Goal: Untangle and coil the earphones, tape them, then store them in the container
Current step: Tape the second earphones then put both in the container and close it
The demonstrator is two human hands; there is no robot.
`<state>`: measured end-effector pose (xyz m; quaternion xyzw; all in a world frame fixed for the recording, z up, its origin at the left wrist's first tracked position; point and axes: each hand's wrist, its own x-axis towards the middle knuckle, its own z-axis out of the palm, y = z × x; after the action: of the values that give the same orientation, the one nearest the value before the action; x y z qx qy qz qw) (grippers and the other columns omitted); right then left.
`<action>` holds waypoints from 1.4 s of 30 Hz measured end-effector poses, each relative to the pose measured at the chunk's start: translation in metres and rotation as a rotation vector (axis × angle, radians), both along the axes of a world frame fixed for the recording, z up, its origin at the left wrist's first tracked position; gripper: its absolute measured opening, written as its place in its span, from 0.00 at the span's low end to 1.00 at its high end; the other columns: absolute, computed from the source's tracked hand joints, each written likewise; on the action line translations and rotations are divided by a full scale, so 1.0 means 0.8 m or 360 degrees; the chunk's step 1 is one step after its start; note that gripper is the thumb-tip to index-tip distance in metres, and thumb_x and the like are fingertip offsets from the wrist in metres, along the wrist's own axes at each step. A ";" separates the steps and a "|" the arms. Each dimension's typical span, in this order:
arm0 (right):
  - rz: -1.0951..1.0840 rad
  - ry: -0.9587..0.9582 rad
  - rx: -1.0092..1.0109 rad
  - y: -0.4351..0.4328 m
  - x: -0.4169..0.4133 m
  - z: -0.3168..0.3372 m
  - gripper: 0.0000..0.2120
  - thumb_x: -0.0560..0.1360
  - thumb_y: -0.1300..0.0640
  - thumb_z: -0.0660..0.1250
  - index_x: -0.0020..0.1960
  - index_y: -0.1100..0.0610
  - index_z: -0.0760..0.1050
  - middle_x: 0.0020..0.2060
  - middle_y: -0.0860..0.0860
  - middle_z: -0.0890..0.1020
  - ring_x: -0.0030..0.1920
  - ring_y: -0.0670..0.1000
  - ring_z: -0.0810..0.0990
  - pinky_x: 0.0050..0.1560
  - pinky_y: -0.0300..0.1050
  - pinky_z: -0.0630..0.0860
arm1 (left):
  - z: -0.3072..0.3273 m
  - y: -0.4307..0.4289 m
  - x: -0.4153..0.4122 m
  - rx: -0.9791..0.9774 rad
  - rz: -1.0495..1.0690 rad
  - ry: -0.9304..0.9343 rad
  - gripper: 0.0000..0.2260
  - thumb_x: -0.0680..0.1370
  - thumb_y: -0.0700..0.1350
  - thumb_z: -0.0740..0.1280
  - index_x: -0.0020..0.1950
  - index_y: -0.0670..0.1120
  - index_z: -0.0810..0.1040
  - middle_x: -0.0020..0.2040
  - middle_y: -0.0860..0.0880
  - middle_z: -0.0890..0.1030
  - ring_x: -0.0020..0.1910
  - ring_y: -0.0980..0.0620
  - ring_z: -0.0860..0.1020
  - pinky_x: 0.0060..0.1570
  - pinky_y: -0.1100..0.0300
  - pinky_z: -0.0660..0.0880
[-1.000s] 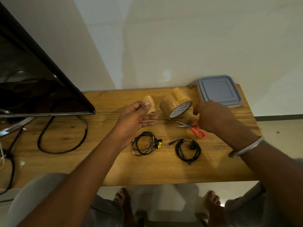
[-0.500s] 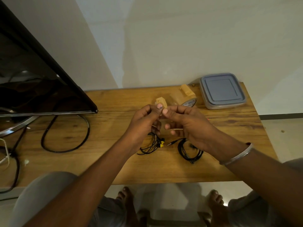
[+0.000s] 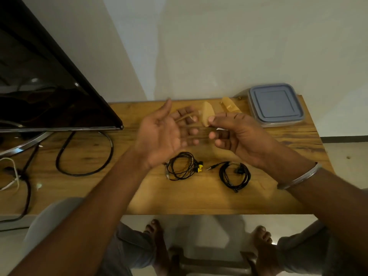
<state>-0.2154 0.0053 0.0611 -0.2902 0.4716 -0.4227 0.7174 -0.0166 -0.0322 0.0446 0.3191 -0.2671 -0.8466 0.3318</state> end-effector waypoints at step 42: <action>0.0103 0.1589 -0.0662 0.021 0.018 -0.080 0.12 0.72 0.63 0.73 0.54 0.52 0.78 0.45 0.44 0.82 0.35 0.38 0.78 0.34 0.31 0.73 | -0.059 0.007 0.011 -0.0632 -0.0486 -0.1796 0.04 0.72 0.40 0.77 0.42 0.48 0.86 0.40 0.42 0.85 0.38 0.49 0.78 0.40 0.55 0.74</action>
<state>-0.2013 0.0224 -0.0029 -0.6059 0.6524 -0.2956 0.3462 -0.0081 -0.0268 -0.0024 0.6080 -0.5967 -0.5194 0.0674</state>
